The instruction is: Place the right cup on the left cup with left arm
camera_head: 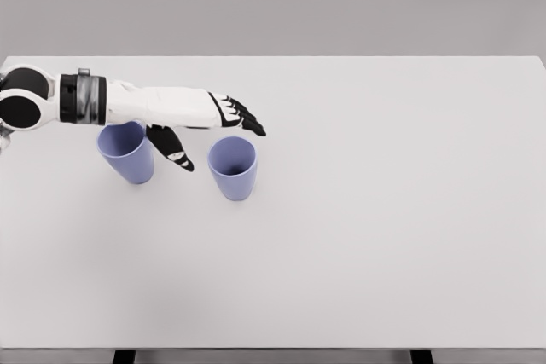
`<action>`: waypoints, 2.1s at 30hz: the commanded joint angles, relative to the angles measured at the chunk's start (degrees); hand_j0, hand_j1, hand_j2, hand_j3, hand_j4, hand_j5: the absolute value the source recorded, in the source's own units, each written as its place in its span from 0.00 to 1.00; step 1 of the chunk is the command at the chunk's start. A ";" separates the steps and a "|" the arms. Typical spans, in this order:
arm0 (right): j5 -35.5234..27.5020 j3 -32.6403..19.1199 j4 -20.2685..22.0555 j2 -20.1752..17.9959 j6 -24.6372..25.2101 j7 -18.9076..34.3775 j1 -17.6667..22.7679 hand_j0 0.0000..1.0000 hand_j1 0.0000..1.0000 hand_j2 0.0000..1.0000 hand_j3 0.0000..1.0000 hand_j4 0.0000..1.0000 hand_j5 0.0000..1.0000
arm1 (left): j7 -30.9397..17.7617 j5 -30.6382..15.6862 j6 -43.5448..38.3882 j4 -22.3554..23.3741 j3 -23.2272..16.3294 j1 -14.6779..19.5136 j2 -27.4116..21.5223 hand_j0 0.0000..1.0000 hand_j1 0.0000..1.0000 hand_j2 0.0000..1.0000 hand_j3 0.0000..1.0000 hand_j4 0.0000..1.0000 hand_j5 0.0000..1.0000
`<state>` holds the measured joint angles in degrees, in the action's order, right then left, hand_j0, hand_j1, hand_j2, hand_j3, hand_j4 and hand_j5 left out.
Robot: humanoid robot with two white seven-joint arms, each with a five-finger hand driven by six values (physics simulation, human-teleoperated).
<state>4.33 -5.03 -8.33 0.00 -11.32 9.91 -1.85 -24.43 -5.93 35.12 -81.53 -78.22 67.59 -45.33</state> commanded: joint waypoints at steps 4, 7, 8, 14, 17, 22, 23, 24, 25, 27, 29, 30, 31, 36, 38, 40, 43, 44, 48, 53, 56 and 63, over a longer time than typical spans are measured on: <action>-0.02 -0.07 -0.02 0.00 -0.02 0.02 0.00 1.00 1.00 1.00 1.00 1.00 1.00 | 0.17 -0.31 -0.12 0.32 0.17 -0.88 1.47 1.00 1.00 1.00 1.00 1.00 1.00; -0.02 0.02 -0.02 0.00 -0.02 0.02 0.00 1.00 1.00 1.00 1.00 1.00 1.00 | 0.17 -0.22 -0.12 0.41 0.09 -0.88 1.30 1.00 1.00 1.00 1.00 1.00 1.00; -0.02 0.02 -0.02 0.00 -0.02 0.02 0.00 1.00 1.00 1.00 1.00 1.00 1.00 | 0.17 -0.22 -0.12 0.32 0.17 -0.97 1.30 1.00 1.00 1.00 1.00 1.00 1.00; -0.02 0.02 0.07 0.00 -0.02 0.02 0.00 1.00 1.00 1.00 1.00 1.00 1.00 | 0.17 -0.22 -0.12 1.03 0.09 -1.32 1.39 1.00 1.00 1.00 1.00 1.00 1.00; -0.02 0.02 0.07 0.00 -0.02 0.02 0.00 1.00 1.00 1.00 1.00 1.00 1.00 | 0.26 -0.04 -0.12 2.52 0.44 -2.46 1.56 1.00 1.00 1.00 1.00 1.00 1.00; -0.02 0.02 -0.02 0.00 -0.02 0.02 0.00 1.00 1.00 1.00 1.00 1.00 1.00 | 0.26 1.71 -0.12 4.01 0.88 -3.25 3.14 1.00 1.00 1.00 1.00 1.00 1.00; 0.07 -0.07 -0.02 0.00 -0.02 0.02 0.00 1.00 1.00 1.00 1.00 1.00 1.00 | 0.17 1.98 -0.12 3.93 0.88 -3.34 3.14 1.00 1.00 1.00 1.00 1.00 1.00; 0.07 -0.07 -0.02 0.00 -0.02 0.02 0.00 1.00 1.00 1.00 1.00 1.00 1.00 | 0.08 1.98 -0.12 3.93 0.88 -3.34 3.58 1.00 1.00 1.00 1.00 1.00 1.00; -0.02 0.02 -0.02 0.00 -0.02 0.02 0.00 1.00 1.00 1.00 1.00 1.00 1.00 | 0.17 1.98 -0.12 3.93 0.88 -3.34 3.67 1.00 1.00 1.00 1.00 1.00 1.00; -0.02 0.02 0.07 0.00 -0.02 0.02 0.00 1.00 1.00 1.00 1.00 1.00 1.00 | 0.17 2.15 -0.12 4.01 0.88 -3.34 4.11 1.00 1.00 1.00 1.00 1.00 1.00; -0.02 0.02 -0.02 0.00 -0.02 0.02 0.00 1.00 1.00 1.00 1.00 1.00 1.00 | 0.08 2.15 -0.12 4.01 0.79 -3.34 4.11 1.00 1.00 1.00 1.00 1.00 1.00; -0.02 0.02 -0.02 0.00 -0.02 0.02 0.00 1.00 1.00 1.00 1.00 1.00 1.00 | 0.17 2.24 -0.12 4.10 0.61 -3.34 4.11 1.00 1.00 1.00 1.00 1.00 1.00; -0.02 0.02 -0.02 0.00 -0.02 0.02 0.00 1.00 1.00 1.00 1.00 1.00 1.00 | 0.17 3.03 -0.12 4.10 0.79 -3.34 4.20 1.00 1.00 1.00 1.00 1.00 1.00; 0.07 0.02 -0.02 0.00 -0.02 0.02 0.00 1.00 1.00 1.00 1.00 1.00 1.00 | 0.17 3.56 -0.12 4.45 1.05 -4.48 4.38 1.00 1.00 1.00 1.00 1.00 1.00; -0.02 0.02 -0.02 0.00 -0.02 0.02 0.00 1.00 1.00 1.00 1.00 1.00 1.00 | 0.17 3.56 -0.12 4.45 1.05 -4.48 4.38 0.97 0.97 0.97 0.97 0.97 0.97; -0.02 0.02 -0.02 0.00 0.07 0.02 0.00 1.00 1.00 1.00 1.00 1.00 1.00 | 0.17 3.30 -0.12 4.45 1.05 -4.57 4.38 0.76 0.76 0.76 0.76 0.76 0.76; -0.02 0.02 0.07 0.00 0.07 0.02 0.00 1.00 1.00 1.00 1.00 1.00 1.00 | 0.17 3.12 -0.12 4.37 1.05 -4.57 4.20 0.62 0.62 0.62 0.62 0.62 0.62; -0.02 0.02 0.07 0.00 -0.02 0.02 0.00 1.00 1.00 1.00 1.00 1.00 1.00 | 0.17 3.03 -0.12 4.37 1.14 -4.57 4.02 0.60 0.60 0.60 0.60 0.60 0.60; -0.02 -0.07 -0.02 0.00 -0.02 0.02 0.00 1.00 1.00 1.00 1.00 1.00 1.00 | 0.17 2.77 -0.12 3.66 2.11 -4.40 3.58 0.60 0.60 0.60 0.60 0.60 0.60; -0.02 0.02 -0.02 0.00 -0.02 0.02 0.00 1.00 1.00 1.00 1.00 1.00 1.00 | 0.17 -0.31 -0.12 -1.43 2.81 -1.76 -2.12 0.60 0.60 0.60 0.60 0.60 0.60; -0.02 0.02 -0.02 0.00 -0.02 0.02 0.00 1.00 1.00 1.00 1.00 1.00 1.00 | 0.17 -2.15 -0.12 -4.86 2.72 0.53 -5.64 0.60 0.60 0.60 0.60 0.60 0.60; -0.02 0.02 -0.02 0.00 -0.02 0.02 0.00 1.00 1.00 1.00 1.00 1.00 1.00 | 0.17 -5.14 -0.12 -10.31 2.81 5.18 -14.96 0.60 0.60 0.60 0.60 0.60 0.60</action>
<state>4.32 -5.04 -8.34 0.00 -11.33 9.91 -1.85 -24.35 -9.91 35.10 -90.31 -75.52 73.21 -57.65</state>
